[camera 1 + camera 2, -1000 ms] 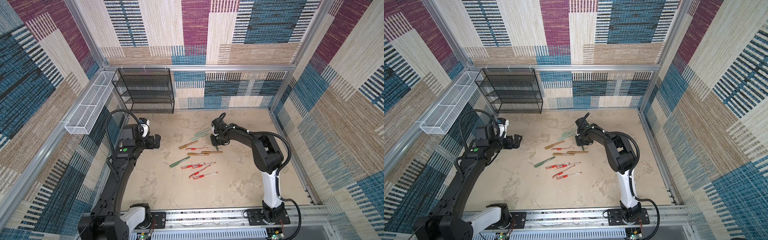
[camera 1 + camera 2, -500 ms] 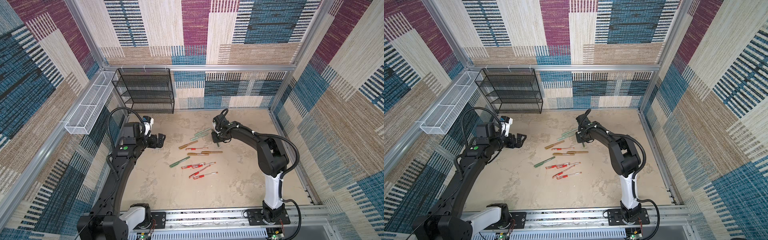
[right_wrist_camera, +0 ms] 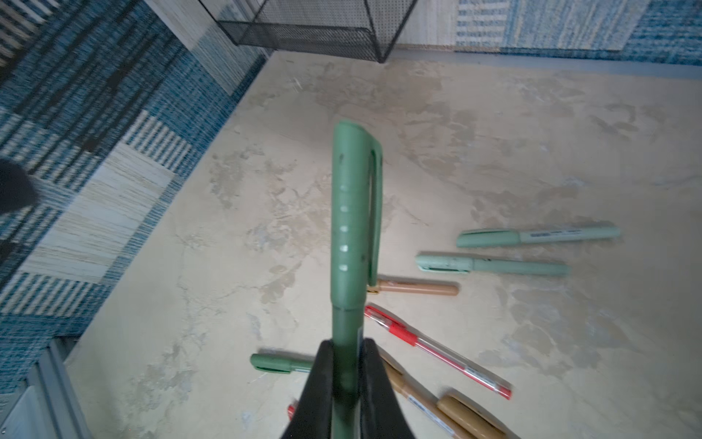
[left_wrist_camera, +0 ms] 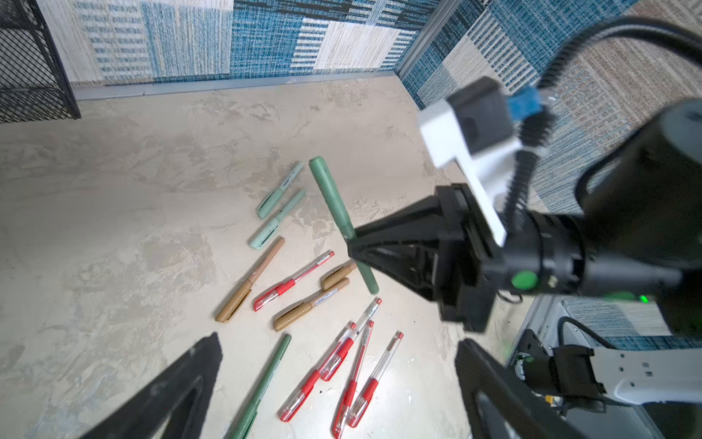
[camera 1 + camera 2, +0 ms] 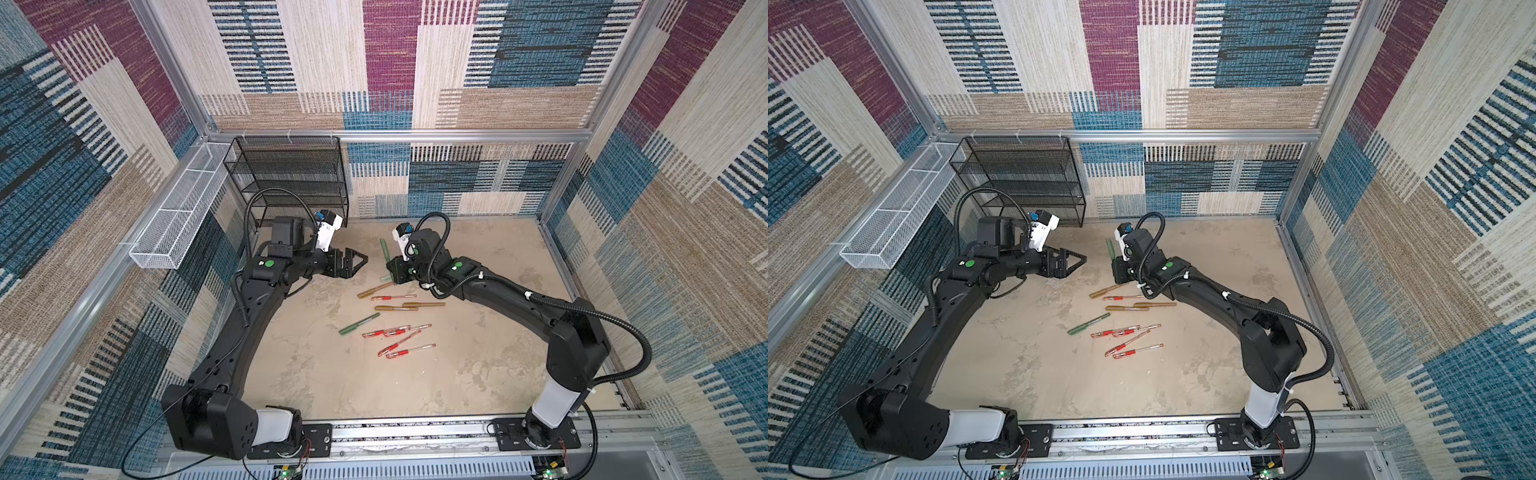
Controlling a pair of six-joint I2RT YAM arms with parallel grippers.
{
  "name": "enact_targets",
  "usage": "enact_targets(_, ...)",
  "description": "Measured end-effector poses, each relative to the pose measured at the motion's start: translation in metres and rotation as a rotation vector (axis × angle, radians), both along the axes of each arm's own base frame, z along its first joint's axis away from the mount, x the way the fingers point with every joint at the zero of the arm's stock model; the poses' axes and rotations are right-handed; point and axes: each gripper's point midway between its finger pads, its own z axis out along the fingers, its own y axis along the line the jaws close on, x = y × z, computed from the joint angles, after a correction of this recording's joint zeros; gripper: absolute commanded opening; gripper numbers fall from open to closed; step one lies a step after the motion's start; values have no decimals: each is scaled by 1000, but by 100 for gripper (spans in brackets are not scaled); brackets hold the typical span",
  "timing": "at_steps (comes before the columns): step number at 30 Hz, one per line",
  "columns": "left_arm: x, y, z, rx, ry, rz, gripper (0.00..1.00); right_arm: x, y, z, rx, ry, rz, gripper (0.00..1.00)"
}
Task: Open the pen caps
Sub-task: 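Lift the pen upright toward the left gripper while the left gripper closes on its cap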
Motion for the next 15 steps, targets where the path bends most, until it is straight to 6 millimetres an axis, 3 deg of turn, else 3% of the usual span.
enact_targets(6,11,-12,-14,-43,87,1,91,-15,26,18,77,-55,18,7)
enact_targets(11,16,-18,-22,-84,133,23,85,-17,42,21,100,-72,25,7)
enact_targets(13,19,-19,-26,-96,153,33,81,-18,46,20,100,-72,27,7)
enact_targets(15,23,-21,-30,-109,174,39,68,-20,50,19,98,-72,33,7)
